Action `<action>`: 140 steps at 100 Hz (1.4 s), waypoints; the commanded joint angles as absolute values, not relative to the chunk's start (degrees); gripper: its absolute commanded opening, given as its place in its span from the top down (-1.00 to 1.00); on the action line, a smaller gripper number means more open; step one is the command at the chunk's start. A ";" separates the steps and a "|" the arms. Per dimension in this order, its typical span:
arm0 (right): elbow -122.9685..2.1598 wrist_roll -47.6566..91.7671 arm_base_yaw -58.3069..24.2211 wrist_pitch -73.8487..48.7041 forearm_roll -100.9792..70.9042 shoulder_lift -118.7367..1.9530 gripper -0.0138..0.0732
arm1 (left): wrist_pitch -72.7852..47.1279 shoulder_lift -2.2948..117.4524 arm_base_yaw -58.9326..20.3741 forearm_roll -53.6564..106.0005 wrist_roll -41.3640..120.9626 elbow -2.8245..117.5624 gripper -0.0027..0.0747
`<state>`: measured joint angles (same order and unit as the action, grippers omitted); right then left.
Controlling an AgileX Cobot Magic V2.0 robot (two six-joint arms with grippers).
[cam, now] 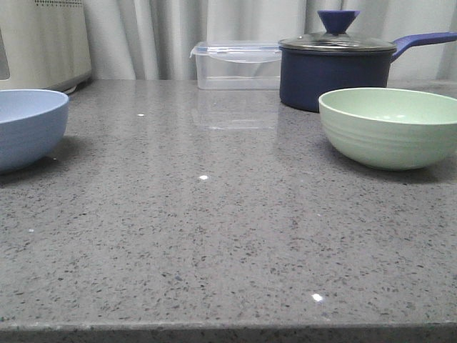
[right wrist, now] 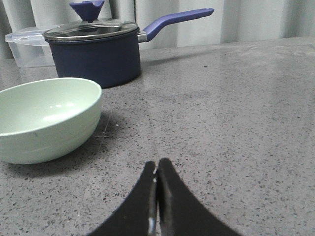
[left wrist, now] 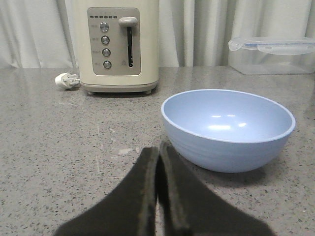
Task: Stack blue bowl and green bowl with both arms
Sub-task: 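Open the right gripper and move it toward the pale green bowl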
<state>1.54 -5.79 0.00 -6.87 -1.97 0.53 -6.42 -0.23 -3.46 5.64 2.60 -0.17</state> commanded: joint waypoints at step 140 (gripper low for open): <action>-9.09 -5.37 0.23 -10.62 -1.29 -1.27 0.85 | -10.78 0.69 -3.36 5.81 2.59 11.99 0.98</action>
